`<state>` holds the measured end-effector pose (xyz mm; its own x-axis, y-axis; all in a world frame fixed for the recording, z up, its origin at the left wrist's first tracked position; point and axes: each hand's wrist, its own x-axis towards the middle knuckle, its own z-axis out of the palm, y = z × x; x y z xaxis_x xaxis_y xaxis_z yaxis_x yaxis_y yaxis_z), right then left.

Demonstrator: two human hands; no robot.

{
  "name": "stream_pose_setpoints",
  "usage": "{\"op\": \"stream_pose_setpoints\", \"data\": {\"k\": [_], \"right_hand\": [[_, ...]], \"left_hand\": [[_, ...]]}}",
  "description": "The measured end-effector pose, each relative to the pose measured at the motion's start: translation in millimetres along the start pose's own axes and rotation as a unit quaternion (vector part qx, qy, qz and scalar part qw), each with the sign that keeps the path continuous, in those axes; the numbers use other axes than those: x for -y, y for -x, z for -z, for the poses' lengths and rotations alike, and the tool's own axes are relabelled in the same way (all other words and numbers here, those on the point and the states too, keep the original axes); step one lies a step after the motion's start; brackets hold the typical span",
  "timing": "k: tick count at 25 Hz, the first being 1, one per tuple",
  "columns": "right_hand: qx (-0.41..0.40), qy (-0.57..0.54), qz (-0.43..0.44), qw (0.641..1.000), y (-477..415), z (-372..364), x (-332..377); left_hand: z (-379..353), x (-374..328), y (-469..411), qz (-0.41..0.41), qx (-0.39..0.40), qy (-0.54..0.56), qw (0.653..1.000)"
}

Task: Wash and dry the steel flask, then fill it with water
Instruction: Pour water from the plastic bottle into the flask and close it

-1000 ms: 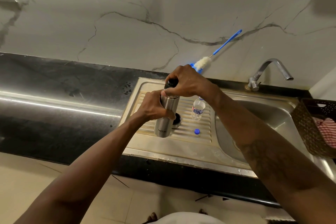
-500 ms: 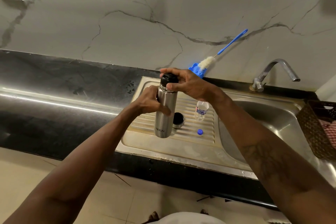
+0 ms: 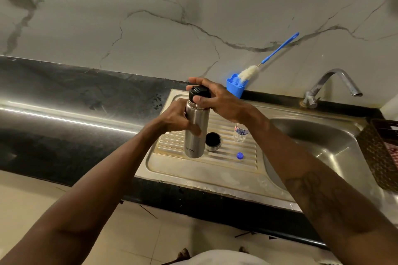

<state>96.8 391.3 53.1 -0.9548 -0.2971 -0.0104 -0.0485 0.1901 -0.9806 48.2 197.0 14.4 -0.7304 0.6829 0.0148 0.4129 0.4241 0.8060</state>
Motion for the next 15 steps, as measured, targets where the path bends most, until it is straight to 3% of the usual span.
{"op": "stream_pose_setpoints", "data": {"k": [2,4,6,8,12,15], "right_hand": [[-0.075,0.065,0.037,0.994,0,-3,-4],[-0.214,0.152,0.066,0.963,-5,-18,-8],[-0.319,0.204,0.082,0.922,-11,-44,-9],[-0.367,0.235,0.08,0.896,-17,-63,-10],[-0.368,0.273,0.057,0.887,-26,-76,-18],[-0.264,0.177,0.049,0.947,-28,-62,-22]], "left_hand": [[-6,1,2,0.0,-0.041,-0.009,0.999],[-21,4,2,0.022,-0.135,-0.031,0.99],[-36,4,4,0.056,-0.246,-0.064,0.965],[-46,6,3,0.075,-0.325,-0.093,0.938],[-42,17,7,0.099,-0.362,-0.13,0.918],[-38,34,11,0.117,-0.338,-0.099,0.929]]}}
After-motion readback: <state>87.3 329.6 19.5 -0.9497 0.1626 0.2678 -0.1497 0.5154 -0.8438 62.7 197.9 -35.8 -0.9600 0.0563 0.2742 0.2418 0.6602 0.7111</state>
